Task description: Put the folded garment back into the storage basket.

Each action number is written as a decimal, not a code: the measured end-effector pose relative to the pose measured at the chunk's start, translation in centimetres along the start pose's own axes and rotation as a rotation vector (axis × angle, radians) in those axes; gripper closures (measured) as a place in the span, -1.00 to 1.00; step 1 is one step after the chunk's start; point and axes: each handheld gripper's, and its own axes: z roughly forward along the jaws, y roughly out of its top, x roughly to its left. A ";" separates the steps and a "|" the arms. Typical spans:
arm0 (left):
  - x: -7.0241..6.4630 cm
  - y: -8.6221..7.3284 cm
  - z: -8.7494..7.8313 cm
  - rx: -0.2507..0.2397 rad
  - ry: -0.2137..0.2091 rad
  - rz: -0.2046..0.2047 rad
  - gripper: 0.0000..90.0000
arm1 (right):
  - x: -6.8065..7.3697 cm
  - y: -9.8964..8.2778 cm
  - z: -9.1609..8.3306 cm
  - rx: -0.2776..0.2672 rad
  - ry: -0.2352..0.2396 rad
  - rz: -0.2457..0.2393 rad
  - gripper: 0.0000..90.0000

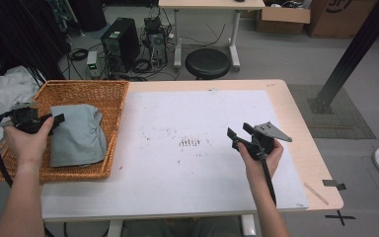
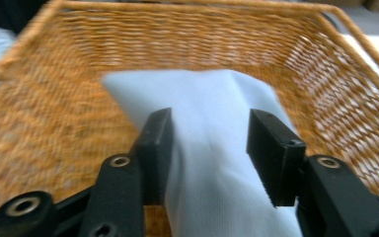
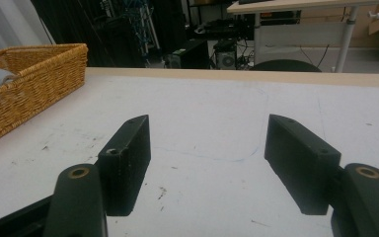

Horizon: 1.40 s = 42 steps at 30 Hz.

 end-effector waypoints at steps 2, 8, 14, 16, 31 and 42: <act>0.1 0.0 -0.6 -0.048 0.058 -0.010 -0.06 | 0.0 0.0 0.0 -0.004 0.000 0.001 -0.22; -0.6 0.6 -2.1 -0.171 0.055 -0.018 -0.38 | 0.0 0.1 -0.3 -0.008 0.002 -0.001 -0.22; -4.2 1.4 -2.6 -0.220 -0.057 0.056 -0.44 | -0.1 0.2 -0.4 -0.007 0.007 0.001 -0.23; -5.6 1.6 -2.5 -0.233 -0.088 0.068 -0.49 | -0.1 0.2 -0.4 -0.008 0.008 -0.001 -0.23; -17.8 0.7 -2.0 -0.314 -0.301 0.161 -0.68 | -0.8 0.3 -0.7 -0.005 0.010 0.005 -0.23; -24.4 -1.6 -1.2 -0.313 -0.402 0.200 -0.74 | -1.5 0.4 -1.1 -0.011 0.011 0.014 -0.25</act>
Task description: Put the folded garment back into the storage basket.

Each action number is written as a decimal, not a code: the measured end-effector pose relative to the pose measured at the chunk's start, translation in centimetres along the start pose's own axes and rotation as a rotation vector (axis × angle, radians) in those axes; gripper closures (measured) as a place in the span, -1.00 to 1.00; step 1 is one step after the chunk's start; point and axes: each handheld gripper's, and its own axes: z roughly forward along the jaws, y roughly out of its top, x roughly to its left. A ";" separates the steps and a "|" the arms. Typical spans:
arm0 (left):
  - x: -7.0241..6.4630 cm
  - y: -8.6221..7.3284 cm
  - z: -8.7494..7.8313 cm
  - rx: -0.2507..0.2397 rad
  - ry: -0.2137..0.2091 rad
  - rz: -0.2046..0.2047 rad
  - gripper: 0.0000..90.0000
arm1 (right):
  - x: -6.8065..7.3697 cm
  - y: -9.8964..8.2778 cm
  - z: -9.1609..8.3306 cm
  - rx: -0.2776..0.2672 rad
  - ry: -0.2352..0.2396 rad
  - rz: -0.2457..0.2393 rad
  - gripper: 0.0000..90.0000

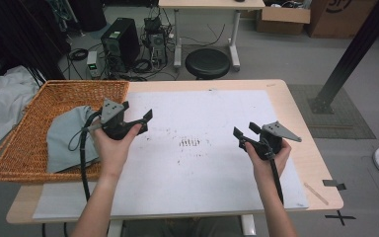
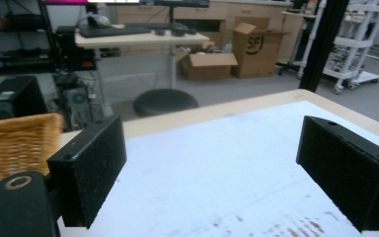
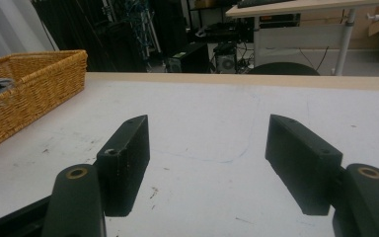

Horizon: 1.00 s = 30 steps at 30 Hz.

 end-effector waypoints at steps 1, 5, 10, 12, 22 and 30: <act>-0.4 -0.2 0.2 0.000 -0.005 0.001 -0.76 | -0.1 0.0 0.0 -0.004 0.001 0.000 -0.26; -2.1 -1.1 0.8 0.007 -0.021 0.008 -0.82 | -0.3 -0.2 0.2 -0.005 0.006 0.007 -0.30; -3.3 -2.4 1.6 0.015 -0.026 -0.003 -0.86 | -0.4 -0.7 0.8 0.003 -0.001 0.020 -0.36; -3.5 -3.1 1.9 0.014 -0.022 -0.019 -0.89 | -0.6 -1.0 0.9 0.003 -0.015 0.025 -0.40; -3.5 -6.5 2.3 0.028 0.028 -0.021 -0.91 | -1.9 -2.4 1.2 0.016 -0.057 0.052 -0.50; -2.6 -7.3 1.7 0.019 0.060 -0.037 -0.91 | -2.3 -3.0 1.6 0.030 -0.061 0.058 -0.53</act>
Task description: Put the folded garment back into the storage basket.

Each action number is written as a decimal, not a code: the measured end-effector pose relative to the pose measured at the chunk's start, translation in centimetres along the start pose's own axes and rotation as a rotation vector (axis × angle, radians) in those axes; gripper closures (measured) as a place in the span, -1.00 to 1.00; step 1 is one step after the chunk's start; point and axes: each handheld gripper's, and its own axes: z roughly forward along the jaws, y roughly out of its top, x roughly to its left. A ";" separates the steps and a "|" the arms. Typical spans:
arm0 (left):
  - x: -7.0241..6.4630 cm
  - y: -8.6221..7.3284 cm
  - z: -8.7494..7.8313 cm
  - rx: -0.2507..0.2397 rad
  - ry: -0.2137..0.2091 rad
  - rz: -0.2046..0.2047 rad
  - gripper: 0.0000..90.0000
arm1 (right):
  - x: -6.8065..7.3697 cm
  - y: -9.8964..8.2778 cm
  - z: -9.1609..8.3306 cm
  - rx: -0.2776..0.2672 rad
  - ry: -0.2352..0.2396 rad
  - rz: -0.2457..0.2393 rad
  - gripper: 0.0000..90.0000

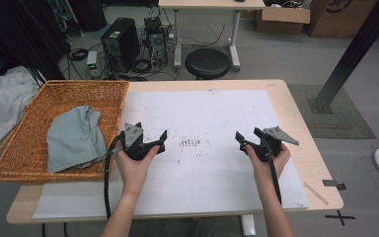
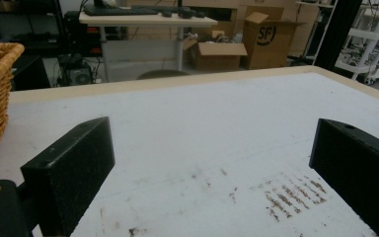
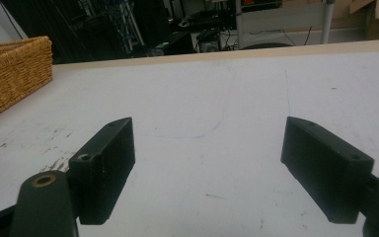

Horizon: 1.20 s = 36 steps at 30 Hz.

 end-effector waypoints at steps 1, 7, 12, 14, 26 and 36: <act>0.0 -0.1 0.0 0.000 0.003 0.002 -0.91 | 0.0 0.0 0.0 0.001 -0.001 0.000 -0.54; 0.0 -0.3 -0.3 -0.003 0.001 -0.001 -0.91 | 0.0 -0.2 0.0 0.005 -0.006 -0.001 -0.56; 0.1 -0.1 -0.3 -0.013 0.003 0.003 -0.91 | 0.0 0.1 -0.6 0.001 -0.008 0.001 -0.57; 0.0 -0.1 -0.4 -0.012 0.004 0.002 -0.91 | 0.1 0.3 -0.8 -0.010 -0.011 -0.002 -0.57; -0.2 0.1 -0.8 -0.024 0.003 0.004 -0.91 | 0.1 0.2 -0.7 -0.008 -0.009 -0.001 -0.61; -0.3 0.2 -0.8 -0.026 0.000 0.005 -0.91 | 0.1 0.6 -0.8 -0.017 -0.007 -0.002 -0.61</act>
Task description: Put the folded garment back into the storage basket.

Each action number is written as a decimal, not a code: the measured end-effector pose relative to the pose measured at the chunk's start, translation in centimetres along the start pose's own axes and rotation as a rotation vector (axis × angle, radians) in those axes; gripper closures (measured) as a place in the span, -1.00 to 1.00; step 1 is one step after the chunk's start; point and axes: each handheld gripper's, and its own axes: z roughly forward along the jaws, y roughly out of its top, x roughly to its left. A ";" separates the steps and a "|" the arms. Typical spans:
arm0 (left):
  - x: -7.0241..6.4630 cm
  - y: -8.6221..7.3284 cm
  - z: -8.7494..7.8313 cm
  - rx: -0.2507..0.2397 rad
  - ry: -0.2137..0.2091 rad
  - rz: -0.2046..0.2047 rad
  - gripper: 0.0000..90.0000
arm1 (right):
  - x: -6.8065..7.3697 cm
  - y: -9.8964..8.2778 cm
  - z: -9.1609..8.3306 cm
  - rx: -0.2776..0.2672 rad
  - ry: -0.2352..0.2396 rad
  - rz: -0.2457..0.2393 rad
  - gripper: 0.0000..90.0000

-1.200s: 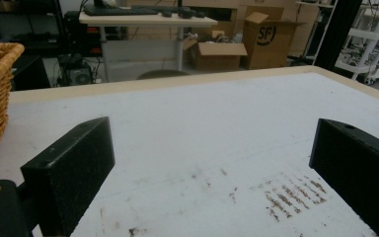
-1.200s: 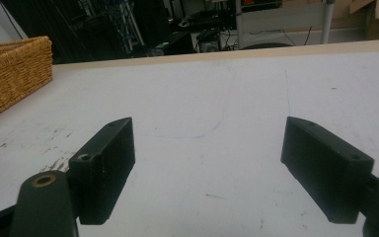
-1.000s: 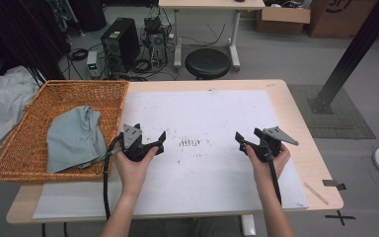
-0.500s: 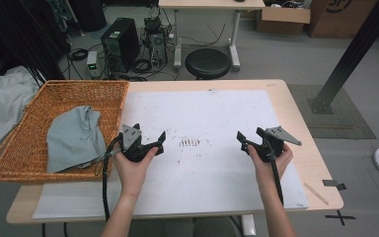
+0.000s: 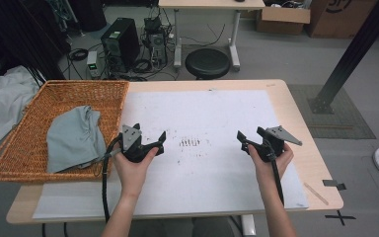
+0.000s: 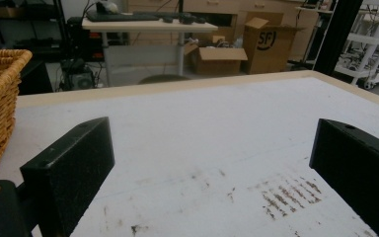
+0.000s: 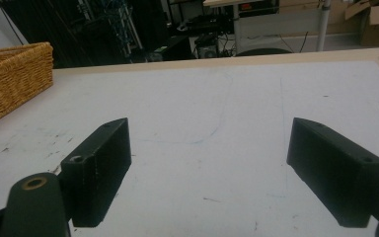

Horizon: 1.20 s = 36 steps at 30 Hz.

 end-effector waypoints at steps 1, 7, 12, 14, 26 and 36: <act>0.0 0.0 0.0 0.002 0.000 -0.002 -0.91 | 0.0 0.0 0.0 0.002 0.000 0.000 -0.61; -0.1 -0.2 0.2 0.010 -0.001 0.000 -0.91 | -0.2 -0.2 -0.1 0.003 -0.003 0.007 -0.61; -0.2 -0.3 0.3 0.013 -0.006 -0.002 -0.91 | -0.3 -0.2 -0.1 0.004 -0.004 0.007 -0.62; -0.2 -0.3 0.3 0.014 -0.007 -0.002 -0.91 | -0.3 -0.3 -0.1 0.005 -0.004 0.006 -0.62; -0.2 -0.3 0.3 0.017 -0.006 0.003 -0.91 | -0.4 -0.1 -0.2 0.003 -0.004 0.009 -0.62; -0.1 -0.3 0.3 0.018 -0.002 0.008 -0.91 | -0.2 -0.1 -0.1 0.006 -0.003 0.006 -0.62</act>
